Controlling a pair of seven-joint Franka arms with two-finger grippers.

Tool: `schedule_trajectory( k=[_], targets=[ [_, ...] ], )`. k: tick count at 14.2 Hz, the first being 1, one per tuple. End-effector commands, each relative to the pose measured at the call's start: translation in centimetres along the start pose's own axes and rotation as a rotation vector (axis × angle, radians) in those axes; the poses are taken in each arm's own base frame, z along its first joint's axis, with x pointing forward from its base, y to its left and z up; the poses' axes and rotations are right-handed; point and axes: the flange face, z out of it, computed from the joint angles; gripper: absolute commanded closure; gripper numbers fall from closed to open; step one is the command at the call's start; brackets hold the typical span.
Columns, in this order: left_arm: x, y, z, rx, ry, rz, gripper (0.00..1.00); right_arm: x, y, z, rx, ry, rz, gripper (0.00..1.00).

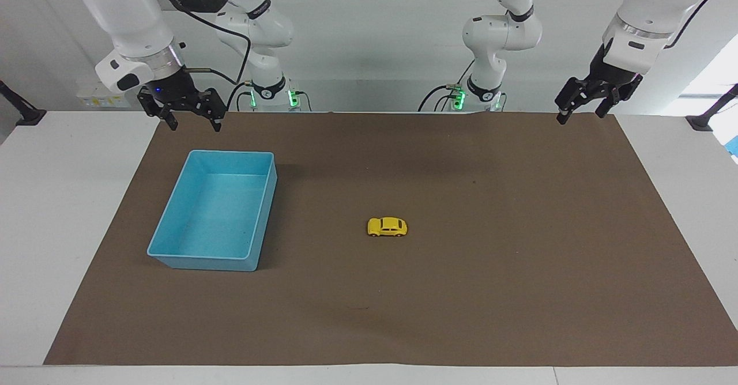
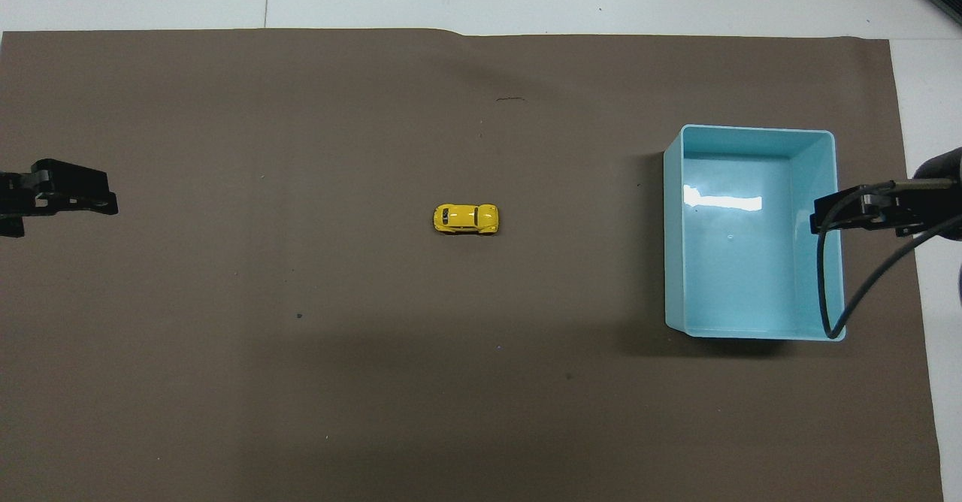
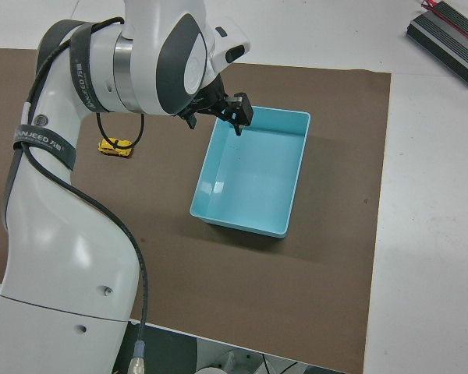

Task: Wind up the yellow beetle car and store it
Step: 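Reach the left gripper toward the yellow beetle car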

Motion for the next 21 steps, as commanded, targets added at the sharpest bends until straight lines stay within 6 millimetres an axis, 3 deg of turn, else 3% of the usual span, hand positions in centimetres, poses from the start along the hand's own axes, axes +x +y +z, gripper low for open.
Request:
schedule_trajectory(
  k=[1,7,15,21],
  targets=[
    [0.0,0.4,1.4,-0.008,0.014,-0.106,0.00,-0.3,0.1,-0.2,0.001,0.002,0.012,0.00],
    [0.8,4.6,3.8,-0.033,0.035,-0.427,0.00,-0.3,0.1,-0.2,0.002,0.002,0.012,0.00],
    [1.0,7.9,5.3,-0.066,0.044,-0.782,0.00,-0.3,0.1,-0.2,0.002,0.002,0.012,0.00],
    [1.3,12.8,8.5,-0.084,0.041,-1.073,0.00,-0.3,0.2,-0.2,0.001,0.002,0.014,0.00]
  ],
)
